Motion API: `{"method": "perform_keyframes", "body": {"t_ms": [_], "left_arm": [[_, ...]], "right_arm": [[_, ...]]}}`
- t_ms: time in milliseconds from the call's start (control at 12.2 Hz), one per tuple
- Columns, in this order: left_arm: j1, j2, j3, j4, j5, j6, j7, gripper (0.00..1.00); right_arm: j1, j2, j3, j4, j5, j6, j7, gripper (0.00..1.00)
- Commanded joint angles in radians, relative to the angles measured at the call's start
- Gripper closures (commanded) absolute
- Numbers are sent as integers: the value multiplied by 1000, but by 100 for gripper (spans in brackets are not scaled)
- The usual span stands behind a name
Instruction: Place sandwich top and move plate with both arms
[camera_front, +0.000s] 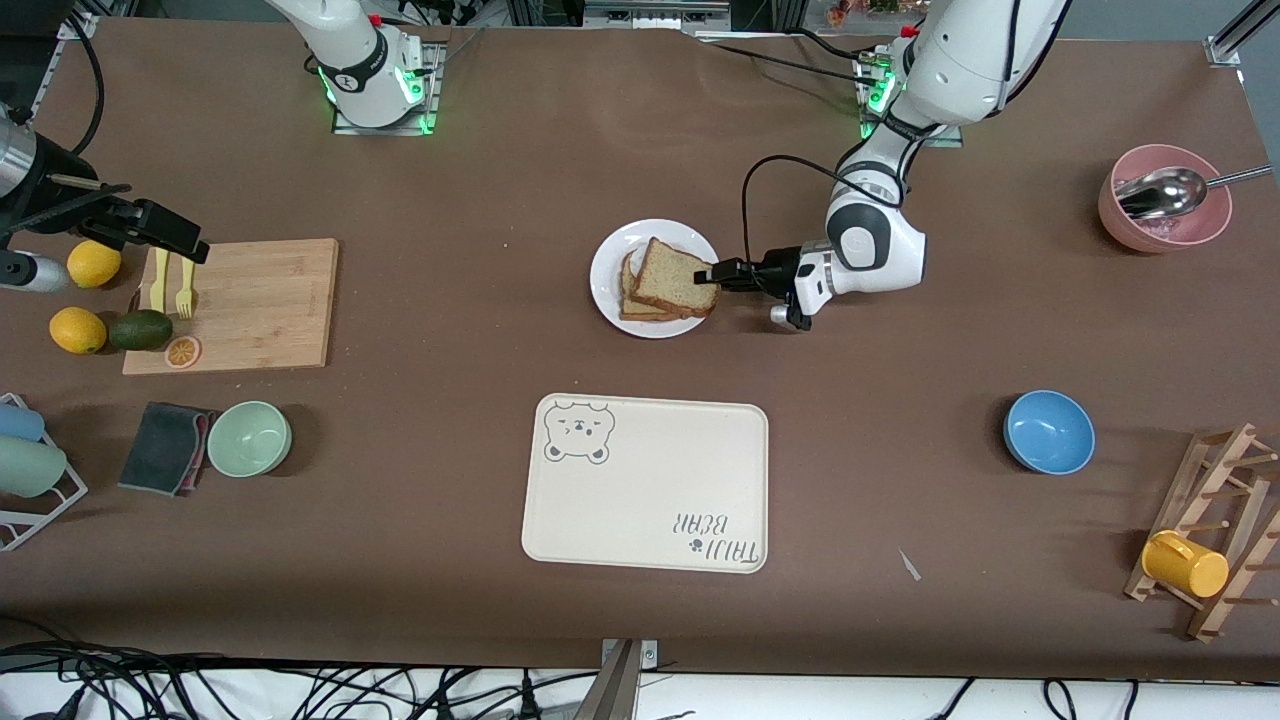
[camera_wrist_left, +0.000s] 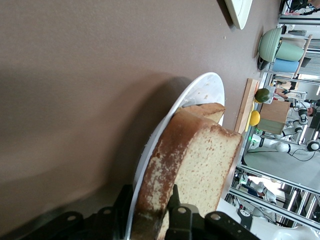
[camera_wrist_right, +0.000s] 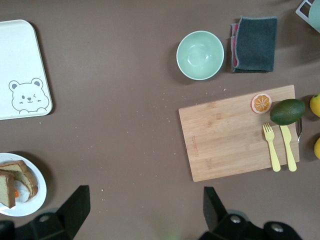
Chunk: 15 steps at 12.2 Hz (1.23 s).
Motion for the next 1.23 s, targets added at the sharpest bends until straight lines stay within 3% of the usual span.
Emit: {"method": "perform_keyframes", "body": {"t_ms": [0, 573, 1147], "left_arm": [[-13, -2, 7, 4, -44, 5, 1, 79], [-7, -28, 8, 4, -41, 5, 2, 75], [22, -82, 11, 7, -42, -11, 12, 81]], "right_arm": [[-7, -17, 0, -9, 20, -6, -20, 0], [-7, -40, 0, -7, 15, -15, -5, 0], [-6, -40, 2, -1, 10, 5, -6, 0]]}}
